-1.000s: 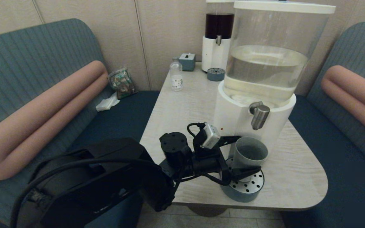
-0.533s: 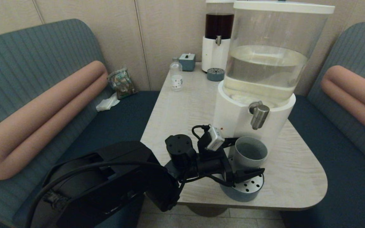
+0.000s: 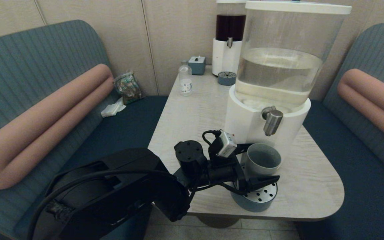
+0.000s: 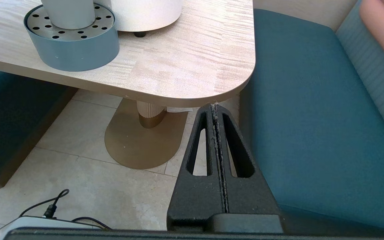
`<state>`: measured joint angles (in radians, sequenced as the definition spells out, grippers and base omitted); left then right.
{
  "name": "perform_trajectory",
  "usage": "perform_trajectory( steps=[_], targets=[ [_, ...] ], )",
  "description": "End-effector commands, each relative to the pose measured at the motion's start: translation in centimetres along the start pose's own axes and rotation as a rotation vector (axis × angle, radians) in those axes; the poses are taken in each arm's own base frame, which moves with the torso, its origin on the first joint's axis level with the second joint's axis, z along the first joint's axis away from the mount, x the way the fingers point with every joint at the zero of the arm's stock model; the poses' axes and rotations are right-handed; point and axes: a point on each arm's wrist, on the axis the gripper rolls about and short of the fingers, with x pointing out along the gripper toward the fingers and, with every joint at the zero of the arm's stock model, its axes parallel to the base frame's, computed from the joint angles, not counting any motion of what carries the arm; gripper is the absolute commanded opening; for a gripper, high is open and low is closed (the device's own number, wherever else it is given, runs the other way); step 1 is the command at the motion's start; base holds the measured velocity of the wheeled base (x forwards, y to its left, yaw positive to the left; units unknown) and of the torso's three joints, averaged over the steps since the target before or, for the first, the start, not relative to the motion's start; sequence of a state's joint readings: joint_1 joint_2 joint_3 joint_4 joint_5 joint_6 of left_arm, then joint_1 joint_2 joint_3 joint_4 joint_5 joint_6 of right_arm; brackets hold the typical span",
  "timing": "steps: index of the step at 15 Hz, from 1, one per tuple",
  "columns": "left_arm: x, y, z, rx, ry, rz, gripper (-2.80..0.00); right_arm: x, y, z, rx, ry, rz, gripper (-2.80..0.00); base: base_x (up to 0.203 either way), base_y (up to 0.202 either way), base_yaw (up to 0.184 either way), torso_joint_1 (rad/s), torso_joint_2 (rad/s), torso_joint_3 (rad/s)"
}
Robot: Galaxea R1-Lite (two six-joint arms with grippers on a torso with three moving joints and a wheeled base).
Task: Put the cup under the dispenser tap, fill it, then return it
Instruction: Place the cup next to the water dispenser
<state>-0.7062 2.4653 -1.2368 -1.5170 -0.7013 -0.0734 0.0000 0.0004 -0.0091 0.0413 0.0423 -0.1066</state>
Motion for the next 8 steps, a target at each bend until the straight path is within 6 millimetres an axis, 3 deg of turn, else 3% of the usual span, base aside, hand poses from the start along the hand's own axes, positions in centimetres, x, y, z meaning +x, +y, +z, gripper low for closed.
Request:
perform_trajectory(
  steps=[1,8],
  targets=[
    [-0.02,0.0,0.35,0.007,-0.011,0.003,0.0,0.0,0.0,0.0,-0.001,0.0,0.001,-2.8,0.0,0.0,0.0,0.0,0.0,0.0],
    [-0.07,-0.08,0.21,-0.002,-0.008,0.01,0.0,0.0,0.0,0.0,-0.001,0.0,0.001,-2.8,0.0,0.0,0.0,0.0,0.0,0.0]
  ],
)
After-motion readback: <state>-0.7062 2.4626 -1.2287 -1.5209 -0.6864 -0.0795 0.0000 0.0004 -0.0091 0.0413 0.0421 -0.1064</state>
